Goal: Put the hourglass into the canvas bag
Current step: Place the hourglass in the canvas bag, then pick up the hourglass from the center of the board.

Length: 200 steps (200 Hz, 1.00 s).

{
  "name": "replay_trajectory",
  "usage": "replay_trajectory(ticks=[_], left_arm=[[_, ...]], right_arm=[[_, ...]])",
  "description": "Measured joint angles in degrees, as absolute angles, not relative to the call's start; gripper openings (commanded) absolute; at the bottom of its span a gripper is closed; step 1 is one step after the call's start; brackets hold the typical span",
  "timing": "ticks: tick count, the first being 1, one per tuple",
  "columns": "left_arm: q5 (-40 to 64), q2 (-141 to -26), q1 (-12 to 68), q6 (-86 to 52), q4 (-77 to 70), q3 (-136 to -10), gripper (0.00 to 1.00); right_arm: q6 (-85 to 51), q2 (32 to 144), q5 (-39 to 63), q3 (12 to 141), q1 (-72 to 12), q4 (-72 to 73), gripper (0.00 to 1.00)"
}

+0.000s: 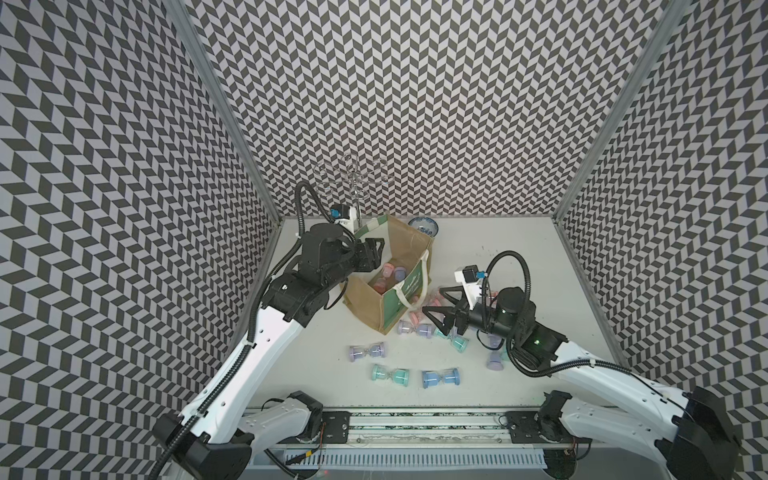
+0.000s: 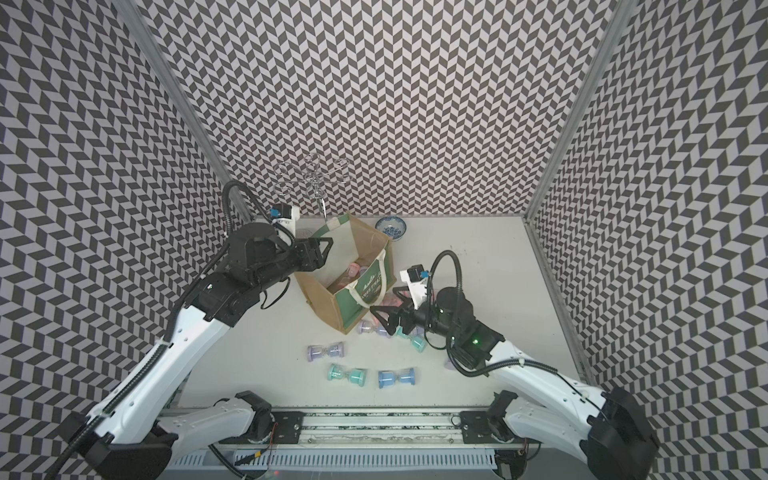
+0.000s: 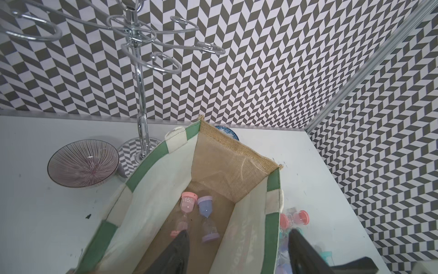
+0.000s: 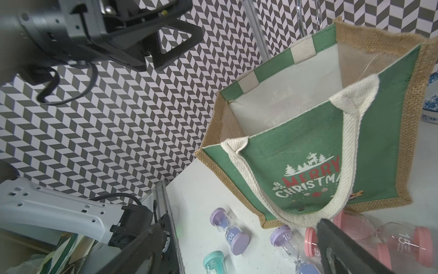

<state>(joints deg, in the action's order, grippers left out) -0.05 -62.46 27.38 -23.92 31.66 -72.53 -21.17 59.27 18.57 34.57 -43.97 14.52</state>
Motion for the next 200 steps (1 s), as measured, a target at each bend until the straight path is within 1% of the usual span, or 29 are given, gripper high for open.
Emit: replay_trajectory(ticks=[42, 116, 171, 176, 187, 200], left_arm=[[0.56, -55.29, 27.77, -28.08, 35.7, -66.41, 0.67], [-0.58, -49.43, 30.11, -38.92, 42.13, -56.55, 0.68], [-2.28, -45.58, 31.2, -47.94, 42.65, -47.77, 0.68], [-2.37, -45.36, 31.38, -48.8, 42.68, -47.16, 0.69], [-2.7, -45.06, 31.97, -50.68, 42.52, -45.6, 0.75], [-2.92, -44.77, 32.67, -52.8, 42.5, -43.48, 0.74]], right_arm=[[-20.29, 59.99, 19.11, 34.57, -45.34, 14.57, 0.99], [-17.04, 62.74, 18.2, 32.27, -49.47, 15.05, 0.99], [-15.22, 64.2, 17.41, 31.0, -50.61, 15.33, 0.99], [-15.11, 64.4, 17.39, 31.0, -50.63, 15.42, 0.99], [-14.81, 64.73, 17.34, 31.0, -50.63, 15.44, 0.99], [-14.57, 65.01, 17.37, 30.98, -50.63, 15.57, 0.99]])
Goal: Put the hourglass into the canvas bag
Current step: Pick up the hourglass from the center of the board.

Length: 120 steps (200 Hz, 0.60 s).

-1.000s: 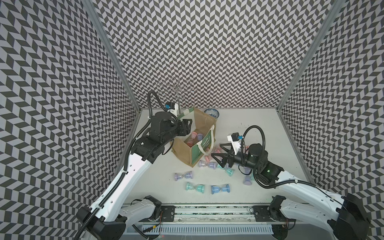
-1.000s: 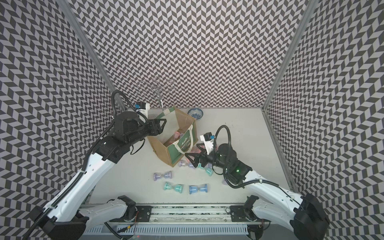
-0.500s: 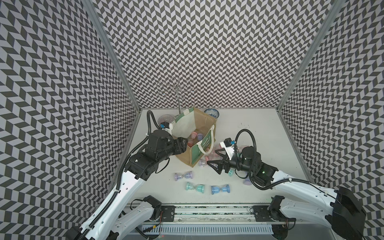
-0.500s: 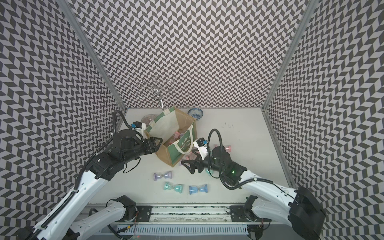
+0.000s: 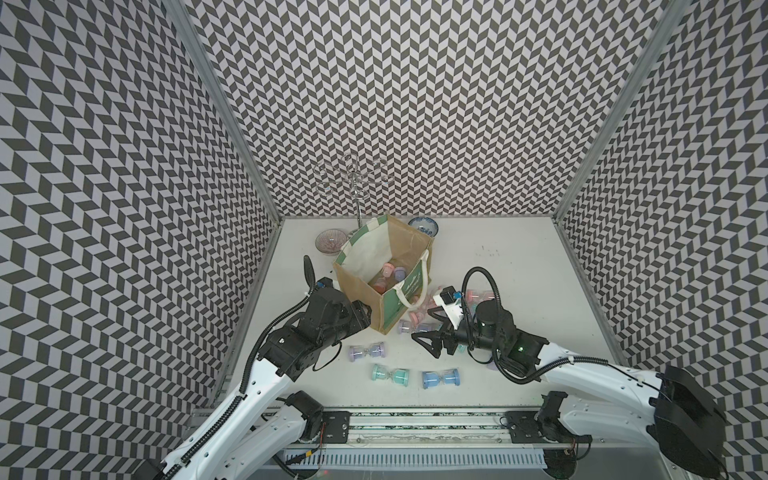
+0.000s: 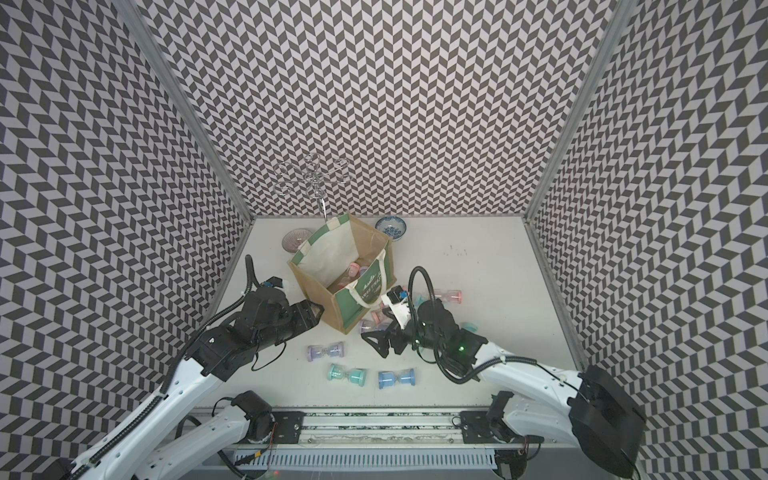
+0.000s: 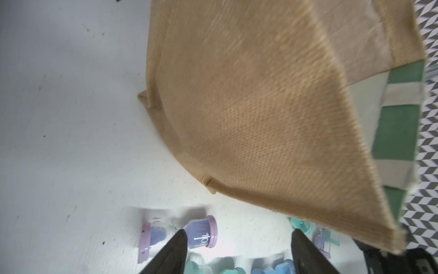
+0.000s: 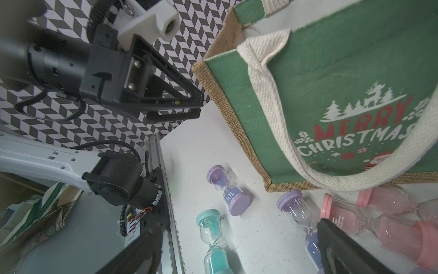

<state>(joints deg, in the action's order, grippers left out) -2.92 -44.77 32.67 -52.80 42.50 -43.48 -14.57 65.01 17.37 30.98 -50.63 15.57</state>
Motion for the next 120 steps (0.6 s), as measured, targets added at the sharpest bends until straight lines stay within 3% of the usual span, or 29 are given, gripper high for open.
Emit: replay_trajectory(ticks=[120], left_arm=[[-8.23, -44.53, 39.16, -72.73, 42.26, -28.86, 0.74]], right_arm=[[-14.59, 67.42, 17.15, 28.91, -50.63, 18.46, 0.99]])
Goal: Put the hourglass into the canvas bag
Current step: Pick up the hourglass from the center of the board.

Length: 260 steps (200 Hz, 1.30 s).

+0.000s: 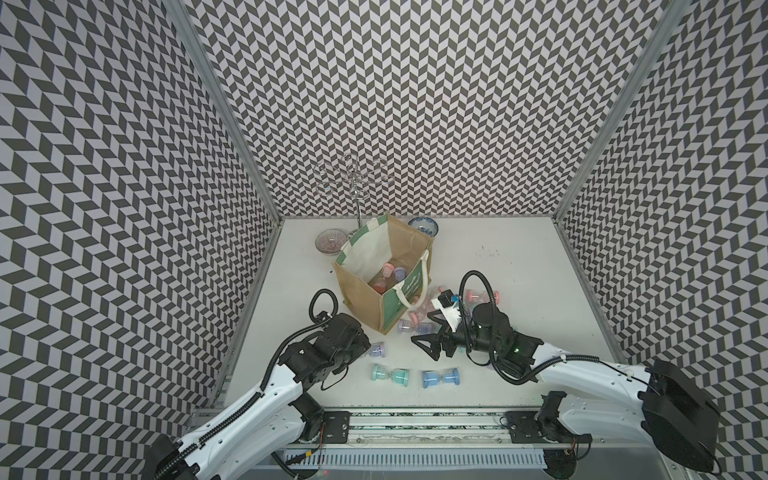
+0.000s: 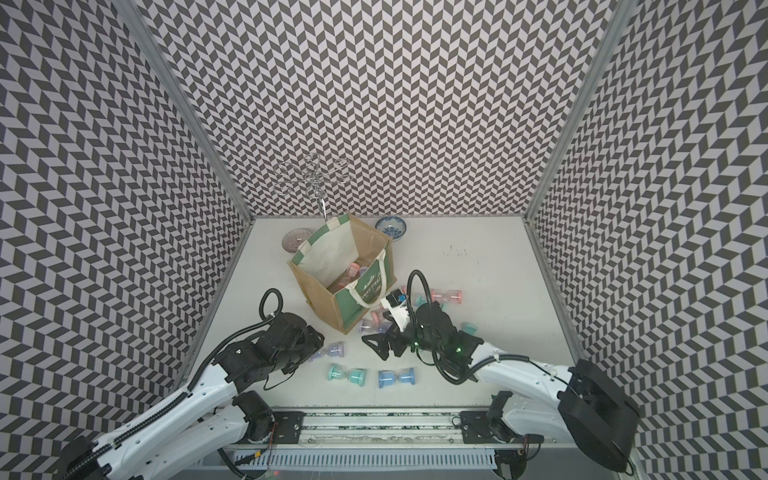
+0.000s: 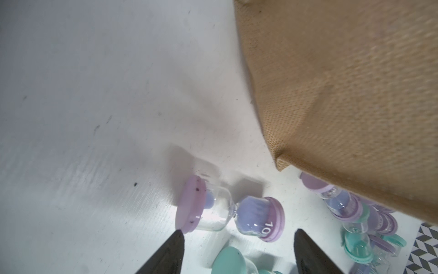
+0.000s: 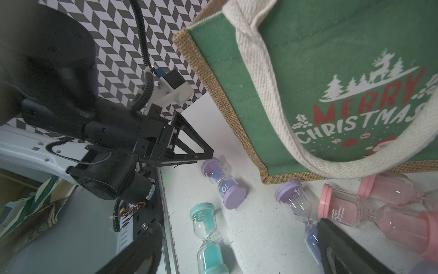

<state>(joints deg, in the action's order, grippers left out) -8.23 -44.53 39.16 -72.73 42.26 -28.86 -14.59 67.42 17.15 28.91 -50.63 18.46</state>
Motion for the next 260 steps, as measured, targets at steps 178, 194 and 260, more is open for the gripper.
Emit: replay_trajectory(ticks=[178, 194, 260], left_arm=[[-10.2, -57.17, 43.09, -84.51, 31.86, -24.16, 0.71], [-10.61, -58.3, 43.03, -84.73, 30.39, -24.34, 0.71], [-11.05, -58.43, 42.57, -86.02, 29.5, -24.51, 0.72]], right_arm=[[-14.59, 68.51, 14.94, 27.11, -50.74, 20.75, 0.99], [-14.61, 68.69, 14.76, 27.05, -50.74, 21.23, 0.99], [-14.59, 68.71, 14.33, 26.72, -50.74, 22.06, 0.99]])
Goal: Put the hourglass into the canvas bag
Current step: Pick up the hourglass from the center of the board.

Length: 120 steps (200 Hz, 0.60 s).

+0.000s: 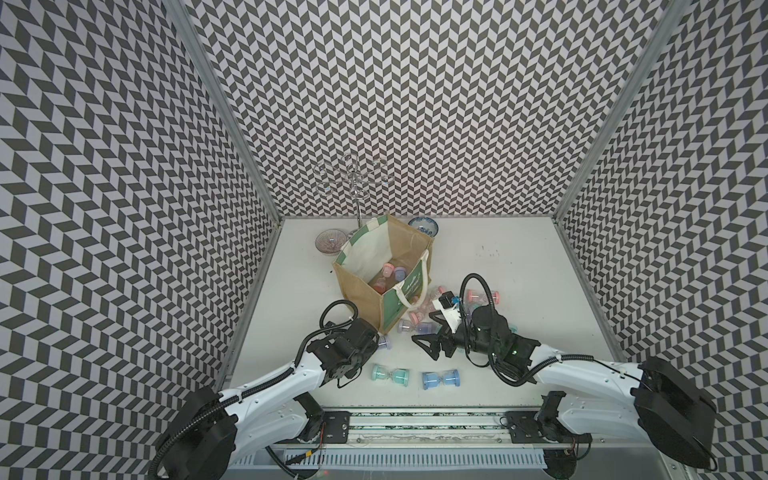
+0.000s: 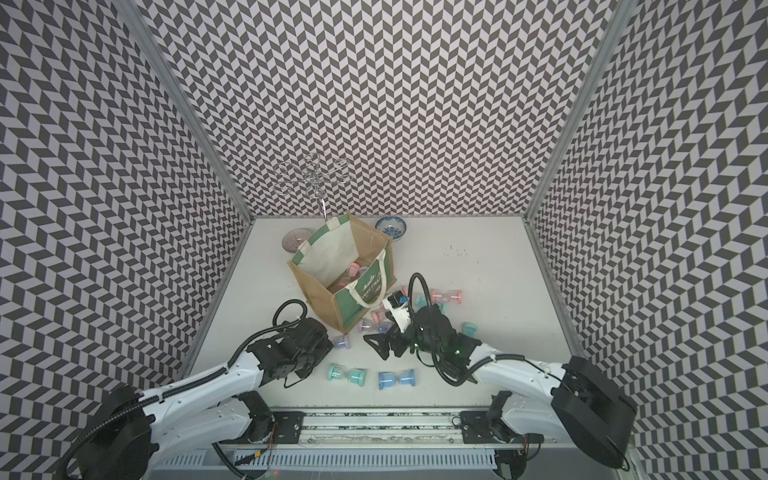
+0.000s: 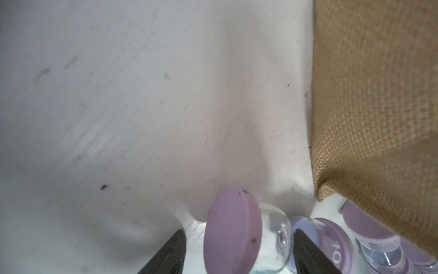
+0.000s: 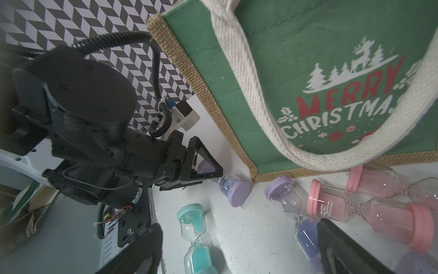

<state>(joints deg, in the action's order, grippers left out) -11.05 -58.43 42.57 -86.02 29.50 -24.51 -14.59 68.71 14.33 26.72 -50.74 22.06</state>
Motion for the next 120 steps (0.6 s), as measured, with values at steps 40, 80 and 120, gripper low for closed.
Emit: replay_trajectory(ticks=[40, 80, 120], left_arm=[[-11.09, -57.76, 41.39, -86.7, 28.21, -24.43, 0.72], [-11.11, -58.81, 41.1, -87.09, 25.91, -23.57, 0.69], [-11.2, -60.23, 41.08, -87.46, 22.46, -23.27, 0.69]], right_arm=[[-14.59, 68.71, 13.89, 26.24, -50.74, 22.35, 0.99], [-14.59, 68.73, 13.69, 26.24, -50.74, 22.37, 0.99], [-14.61, 69.25, 13.5, 26.24, -50.74, 22.39, 0.99]])
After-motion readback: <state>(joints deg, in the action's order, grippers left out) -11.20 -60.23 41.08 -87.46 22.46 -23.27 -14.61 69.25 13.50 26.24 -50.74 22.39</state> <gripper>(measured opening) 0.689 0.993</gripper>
